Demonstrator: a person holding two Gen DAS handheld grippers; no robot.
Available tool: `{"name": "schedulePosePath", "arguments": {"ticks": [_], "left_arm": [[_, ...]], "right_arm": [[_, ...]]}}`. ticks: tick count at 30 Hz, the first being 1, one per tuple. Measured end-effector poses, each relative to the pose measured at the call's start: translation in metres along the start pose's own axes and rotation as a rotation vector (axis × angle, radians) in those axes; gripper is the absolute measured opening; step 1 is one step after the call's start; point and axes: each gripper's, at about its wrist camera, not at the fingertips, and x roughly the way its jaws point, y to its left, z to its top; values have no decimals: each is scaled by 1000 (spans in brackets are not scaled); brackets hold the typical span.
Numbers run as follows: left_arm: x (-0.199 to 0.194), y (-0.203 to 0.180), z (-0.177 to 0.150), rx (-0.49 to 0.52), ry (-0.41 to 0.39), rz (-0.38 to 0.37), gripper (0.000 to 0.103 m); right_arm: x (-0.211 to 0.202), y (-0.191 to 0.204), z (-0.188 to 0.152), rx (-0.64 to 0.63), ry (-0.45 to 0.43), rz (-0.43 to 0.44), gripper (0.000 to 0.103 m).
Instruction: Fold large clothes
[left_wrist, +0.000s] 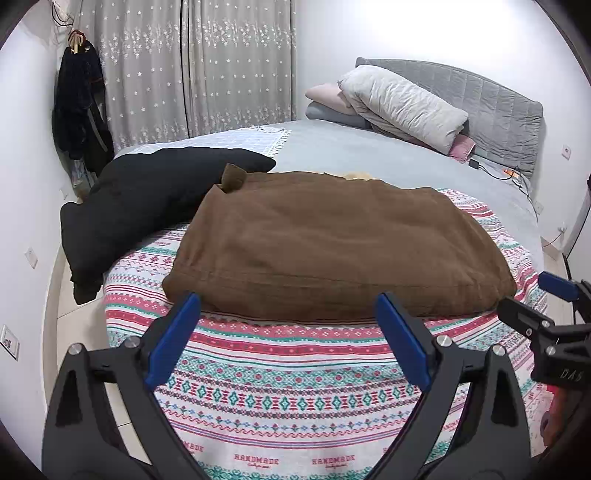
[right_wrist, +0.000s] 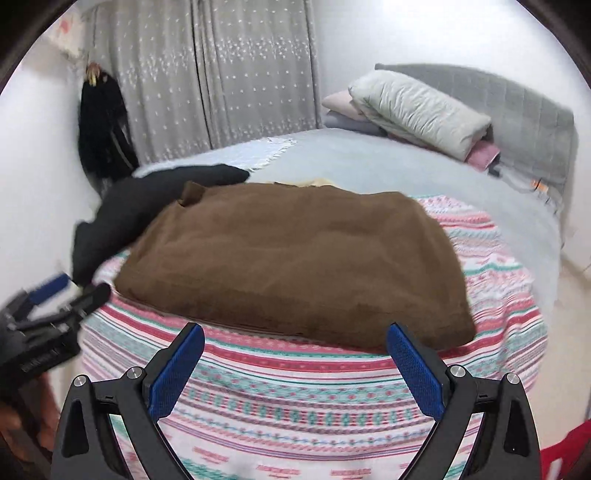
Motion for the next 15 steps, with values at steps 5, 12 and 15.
{"name": "schedulePosePath", "arguments": {"ticks": [5,12,15], "left_arm": [[4,5,1,-29,22,6,96],[1,3,-1,-6,0,8,96],[1,3,0,-9,-3,12,96]], "right_arm": [[3,14,-3,-41,4,-77,100],[3,12,1,49,1,-52,100],[0,12,4,81,-8,-43,100]]}}
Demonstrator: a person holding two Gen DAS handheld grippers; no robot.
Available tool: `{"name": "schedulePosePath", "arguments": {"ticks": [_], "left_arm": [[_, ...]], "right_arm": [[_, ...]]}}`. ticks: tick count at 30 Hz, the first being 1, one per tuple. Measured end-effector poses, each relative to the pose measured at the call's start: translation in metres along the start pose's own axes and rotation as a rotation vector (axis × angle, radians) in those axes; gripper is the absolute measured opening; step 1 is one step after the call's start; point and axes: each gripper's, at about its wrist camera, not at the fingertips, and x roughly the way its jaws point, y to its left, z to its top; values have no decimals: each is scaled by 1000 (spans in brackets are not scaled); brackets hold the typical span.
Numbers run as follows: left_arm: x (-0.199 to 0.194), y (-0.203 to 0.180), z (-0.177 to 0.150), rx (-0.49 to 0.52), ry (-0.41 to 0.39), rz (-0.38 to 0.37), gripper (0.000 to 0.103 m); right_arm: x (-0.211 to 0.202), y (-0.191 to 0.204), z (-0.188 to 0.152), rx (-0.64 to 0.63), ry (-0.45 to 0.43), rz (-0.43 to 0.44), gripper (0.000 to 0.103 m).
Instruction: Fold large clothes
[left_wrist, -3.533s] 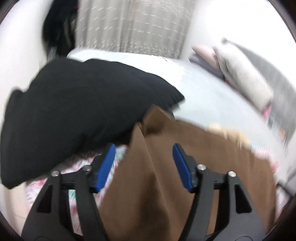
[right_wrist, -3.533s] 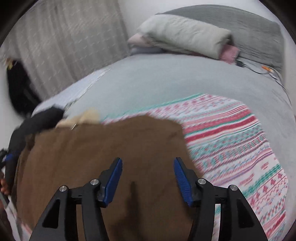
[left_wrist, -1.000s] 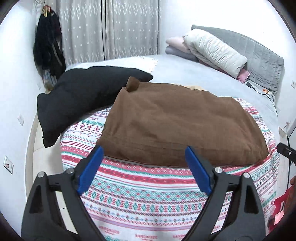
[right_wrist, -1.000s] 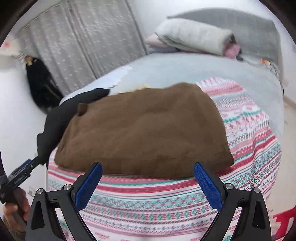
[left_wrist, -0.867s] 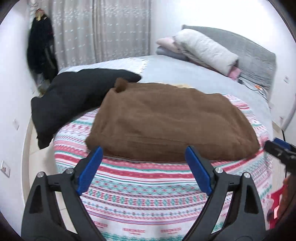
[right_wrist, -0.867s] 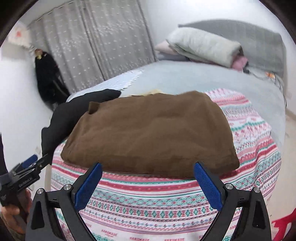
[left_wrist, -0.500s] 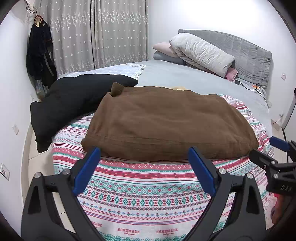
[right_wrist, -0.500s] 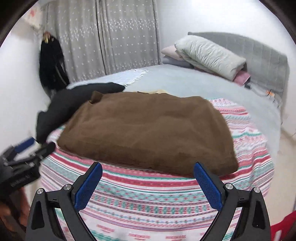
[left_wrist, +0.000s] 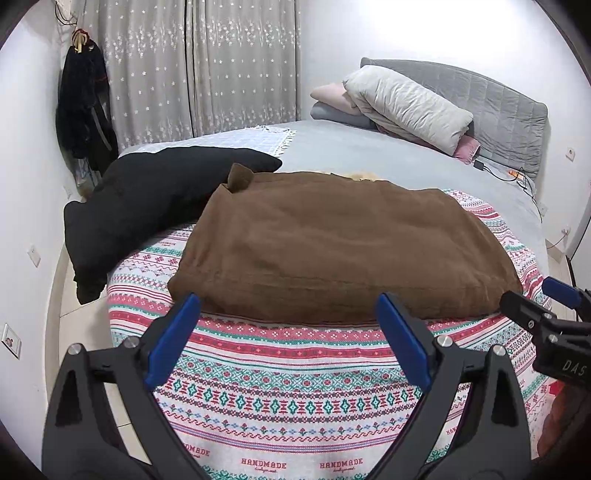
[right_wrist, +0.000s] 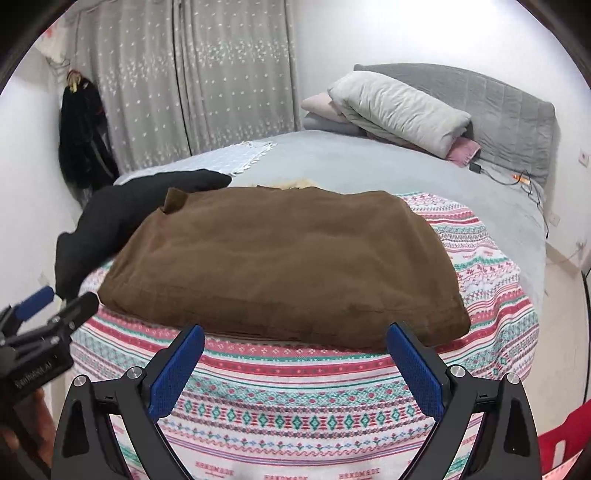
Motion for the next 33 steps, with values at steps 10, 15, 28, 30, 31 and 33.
{"name": "schedulePosePath", "arguments": {"ticks": [10,15,28,30,31,33], "left_arm": [[2,7,4,-37,31,-10,96],[2,6,3,-50,33,-14,96],[9,-3,1,-36,61,-12,96],[13,-2,0,-39,89,-22,96],[14,-1,0,-45,97,-22,96],[14,0,-1,-54,99,-19,96]], "right_arm": [[-4,9,-1,10,20,-10,100],[-8,11,-1,4,15,-34,100],[-3,9,-2,12,43,-60,100],[-2,8,-2,18,55,-61,100],[-2,8,-2,22,58,-56,100],[-1,9,-2,28,61,-59,100]]}}
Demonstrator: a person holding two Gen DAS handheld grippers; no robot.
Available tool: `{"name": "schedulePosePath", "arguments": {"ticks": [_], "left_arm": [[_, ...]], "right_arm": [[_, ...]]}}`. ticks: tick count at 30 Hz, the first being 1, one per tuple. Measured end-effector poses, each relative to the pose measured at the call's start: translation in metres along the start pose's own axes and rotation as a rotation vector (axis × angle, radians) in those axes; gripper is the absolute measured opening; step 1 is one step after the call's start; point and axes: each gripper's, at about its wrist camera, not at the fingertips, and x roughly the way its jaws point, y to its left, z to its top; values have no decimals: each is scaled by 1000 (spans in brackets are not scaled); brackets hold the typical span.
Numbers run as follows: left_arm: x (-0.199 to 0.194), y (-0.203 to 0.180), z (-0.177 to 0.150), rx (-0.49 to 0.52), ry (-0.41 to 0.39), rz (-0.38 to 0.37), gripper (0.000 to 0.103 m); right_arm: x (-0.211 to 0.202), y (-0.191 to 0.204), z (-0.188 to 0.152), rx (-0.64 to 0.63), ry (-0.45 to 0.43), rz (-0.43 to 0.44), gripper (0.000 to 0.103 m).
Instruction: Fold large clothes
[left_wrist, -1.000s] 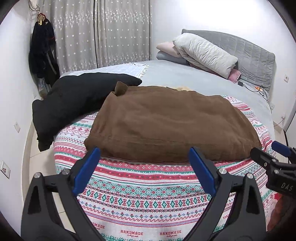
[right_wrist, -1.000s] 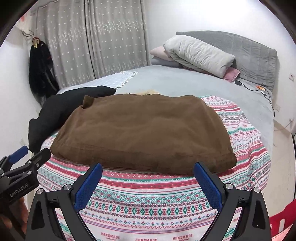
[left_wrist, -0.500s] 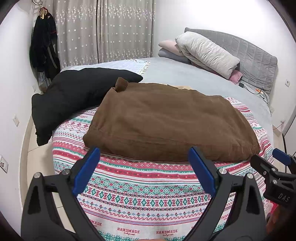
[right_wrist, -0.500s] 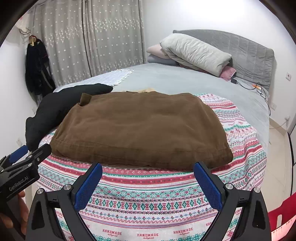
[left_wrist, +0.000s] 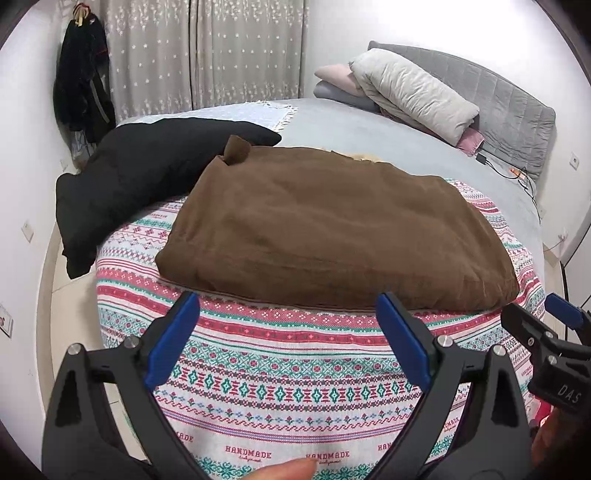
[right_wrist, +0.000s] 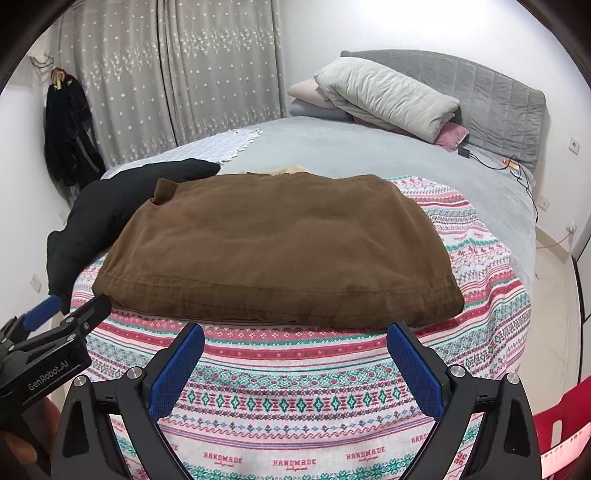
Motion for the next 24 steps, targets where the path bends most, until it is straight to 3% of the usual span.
{"name": "schedulePosePath", "arguments": {"ticks": [24], "left_arm": [[-1,3,2,13,-22,9,96]], "right_arm": [[0,3,1,-1,-24,-44,100]]}}
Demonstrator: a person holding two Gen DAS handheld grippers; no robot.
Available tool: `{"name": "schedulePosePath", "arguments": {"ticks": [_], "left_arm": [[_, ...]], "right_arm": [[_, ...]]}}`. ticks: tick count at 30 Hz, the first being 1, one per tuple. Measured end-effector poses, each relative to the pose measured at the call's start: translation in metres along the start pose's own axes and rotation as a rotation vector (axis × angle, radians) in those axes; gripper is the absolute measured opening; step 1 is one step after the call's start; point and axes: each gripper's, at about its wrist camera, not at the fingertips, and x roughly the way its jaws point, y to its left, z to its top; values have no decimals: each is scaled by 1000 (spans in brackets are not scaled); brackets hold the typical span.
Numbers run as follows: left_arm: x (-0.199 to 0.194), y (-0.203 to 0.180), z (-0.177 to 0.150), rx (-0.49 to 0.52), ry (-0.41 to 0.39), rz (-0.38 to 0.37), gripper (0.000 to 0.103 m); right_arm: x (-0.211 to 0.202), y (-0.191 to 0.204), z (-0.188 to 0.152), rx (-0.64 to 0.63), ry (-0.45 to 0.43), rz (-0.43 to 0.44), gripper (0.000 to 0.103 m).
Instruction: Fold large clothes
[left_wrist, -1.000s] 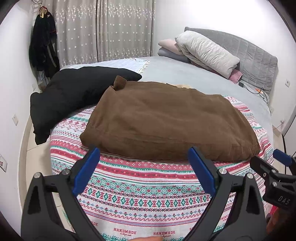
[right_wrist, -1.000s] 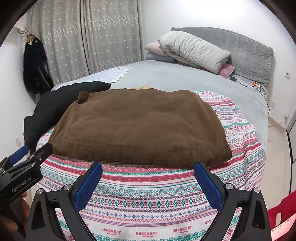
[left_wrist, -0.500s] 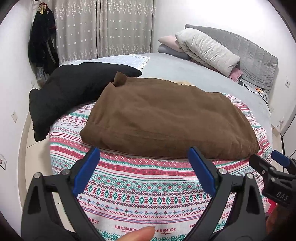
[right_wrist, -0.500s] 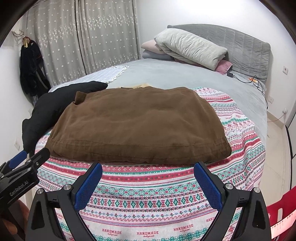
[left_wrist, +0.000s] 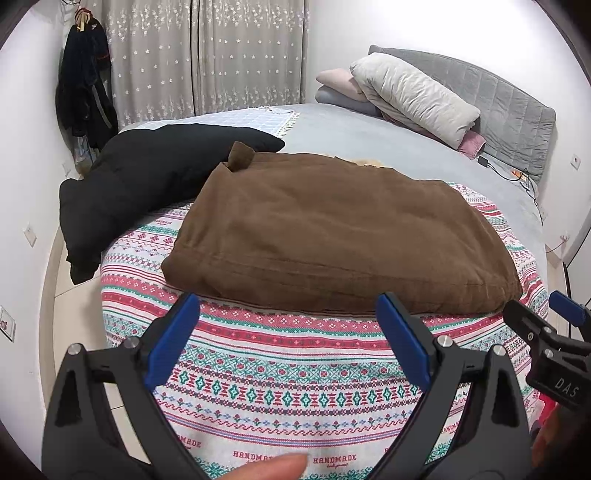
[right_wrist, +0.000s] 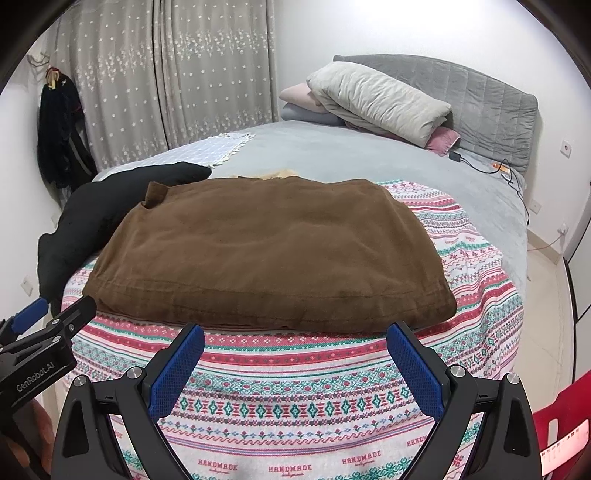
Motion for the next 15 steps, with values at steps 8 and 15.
{"name": "schedulePosePath", "arguments": {"ticks": [8,15], "left_arm": [[-2,0,1,-4,-2,-11,96],[-4,0,1,1,-12,-3,96]], "right_arm": [[4,4,-1,-13,6,-8,100],[3,4,-2,-14,1,-6,100]]}}
